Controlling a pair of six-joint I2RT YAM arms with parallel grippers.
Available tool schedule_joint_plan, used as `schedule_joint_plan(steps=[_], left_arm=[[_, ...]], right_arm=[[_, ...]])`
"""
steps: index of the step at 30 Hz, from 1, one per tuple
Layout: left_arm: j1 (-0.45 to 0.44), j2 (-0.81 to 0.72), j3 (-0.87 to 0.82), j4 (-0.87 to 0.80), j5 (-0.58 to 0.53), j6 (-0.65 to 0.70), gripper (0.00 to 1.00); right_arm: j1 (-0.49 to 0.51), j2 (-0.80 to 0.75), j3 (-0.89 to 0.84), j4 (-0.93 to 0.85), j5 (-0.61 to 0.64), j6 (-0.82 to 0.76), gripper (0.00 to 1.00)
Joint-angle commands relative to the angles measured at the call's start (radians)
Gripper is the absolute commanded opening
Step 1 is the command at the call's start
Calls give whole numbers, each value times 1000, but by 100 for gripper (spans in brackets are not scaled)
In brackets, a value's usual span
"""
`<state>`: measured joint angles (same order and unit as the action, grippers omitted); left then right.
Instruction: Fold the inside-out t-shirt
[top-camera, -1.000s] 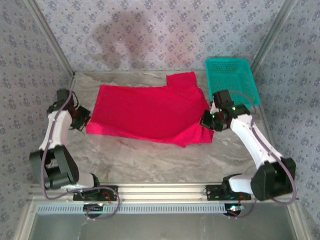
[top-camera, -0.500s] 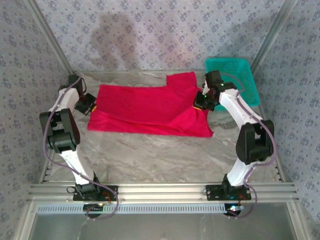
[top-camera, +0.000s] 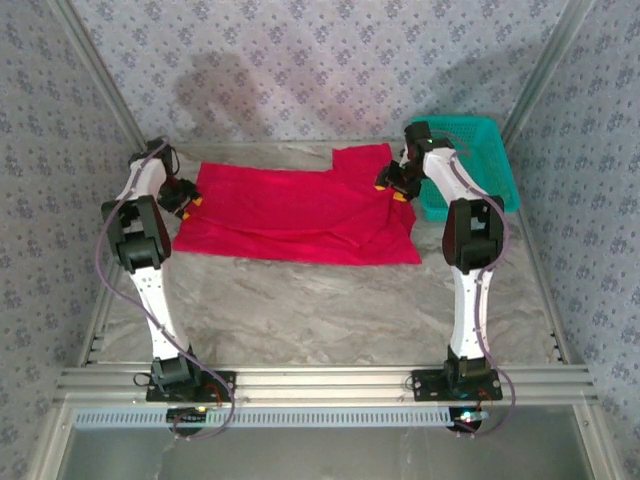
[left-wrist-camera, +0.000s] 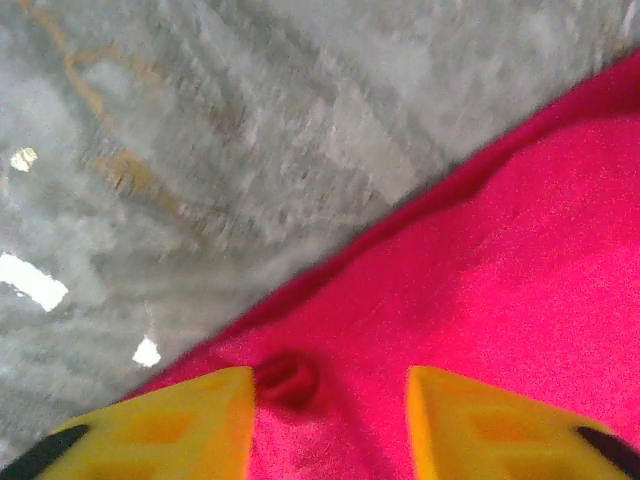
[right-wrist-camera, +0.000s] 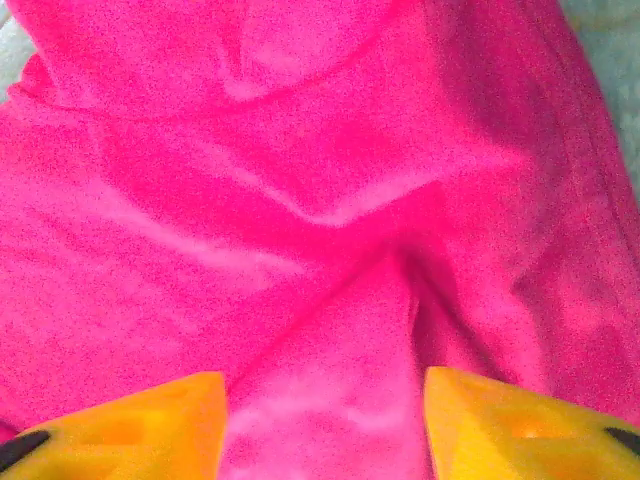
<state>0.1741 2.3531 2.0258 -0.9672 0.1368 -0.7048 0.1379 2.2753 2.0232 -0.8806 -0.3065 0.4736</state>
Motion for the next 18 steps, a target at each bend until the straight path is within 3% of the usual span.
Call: schedule_joint_plan(steps=[1, 5, 8, 11, 18], left_arm=[[-24, -41, 102, -167, -66, 63, 51], [-100, -290, -182, -18, -101, 79, 52], [-131, -426, -474, 228, 76, 29, 54], [-134, -415, -606, 369, 199, -13, 53], [-74, -324, -689, 433, 217, -4, 52]], right_arm=[[25, -65, -3, -132, 17, -47, 66], [74, -290, -323, 8, 39, -31, 65], [118, -391, -517, 110, 26, 4, 61], [126, -406, -635, 177, -13, 40, 55], [96, -375, -766, 263, -1, 58, 52]])
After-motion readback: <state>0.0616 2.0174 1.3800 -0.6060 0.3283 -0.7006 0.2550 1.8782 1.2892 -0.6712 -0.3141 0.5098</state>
